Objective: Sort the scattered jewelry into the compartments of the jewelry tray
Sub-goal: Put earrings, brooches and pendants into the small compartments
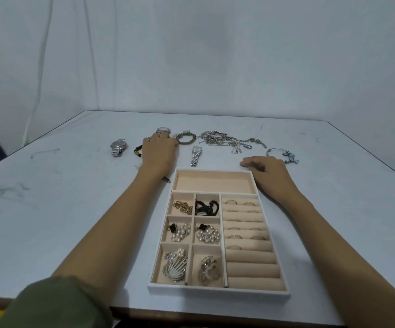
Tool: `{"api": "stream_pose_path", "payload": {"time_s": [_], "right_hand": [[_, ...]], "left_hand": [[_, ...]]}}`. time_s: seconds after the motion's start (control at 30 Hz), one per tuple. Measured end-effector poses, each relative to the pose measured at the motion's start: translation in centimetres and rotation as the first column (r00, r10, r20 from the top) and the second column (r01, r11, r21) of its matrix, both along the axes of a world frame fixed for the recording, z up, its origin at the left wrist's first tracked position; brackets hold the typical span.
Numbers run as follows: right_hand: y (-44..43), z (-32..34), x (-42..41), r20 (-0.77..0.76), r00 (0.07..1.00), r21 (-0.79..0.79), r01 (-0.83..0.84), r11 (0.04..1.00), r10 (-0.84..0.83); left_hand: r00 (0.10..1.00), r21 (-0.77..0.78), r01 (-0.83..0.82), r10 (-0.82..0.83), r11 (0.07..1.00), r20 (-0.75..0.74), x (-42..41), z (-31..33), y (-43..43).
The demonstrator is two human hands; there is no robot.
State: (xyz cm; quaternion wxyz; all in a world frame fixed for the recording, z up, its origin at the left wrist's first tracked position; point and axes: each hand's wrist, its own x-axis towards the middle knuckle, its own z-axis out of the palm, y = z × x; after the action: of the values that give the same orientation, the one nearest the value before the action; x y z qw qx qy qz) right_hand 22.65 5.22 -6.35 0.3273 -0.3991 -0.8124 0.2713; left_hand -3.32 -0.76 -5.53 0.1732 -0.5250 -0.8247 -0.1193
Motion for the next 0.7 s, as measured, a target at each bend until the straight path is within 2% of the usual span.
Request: {"api": "stream_pose_path", "payload": {"time_s": [0.13,0.37,0.7], "right_hand": [[0.27,-0.04,-0.04,-0.018,1.0,0.001,0.001,1.0,-0.001],[0.19,0.07,-0.06,-0.015,1.0,-0.014,-0.008,1.0,0.008],[0.03,0.32,0.13,-0.105,0.994,-0.072,0.004,0.997,-0.012]], "left_hand": [[1.0,0.079,-0.016,0.017,0.997,-0.013,-0.29,-0.04,0.2],[0.994,0.042,0.053,-0.048,0.998,-0.101,-0.28,-0.73,-0.05],[0.988,0.093,0.15,-0.152,0.984,0.019,0.13,-0.04,-0.64]]}}
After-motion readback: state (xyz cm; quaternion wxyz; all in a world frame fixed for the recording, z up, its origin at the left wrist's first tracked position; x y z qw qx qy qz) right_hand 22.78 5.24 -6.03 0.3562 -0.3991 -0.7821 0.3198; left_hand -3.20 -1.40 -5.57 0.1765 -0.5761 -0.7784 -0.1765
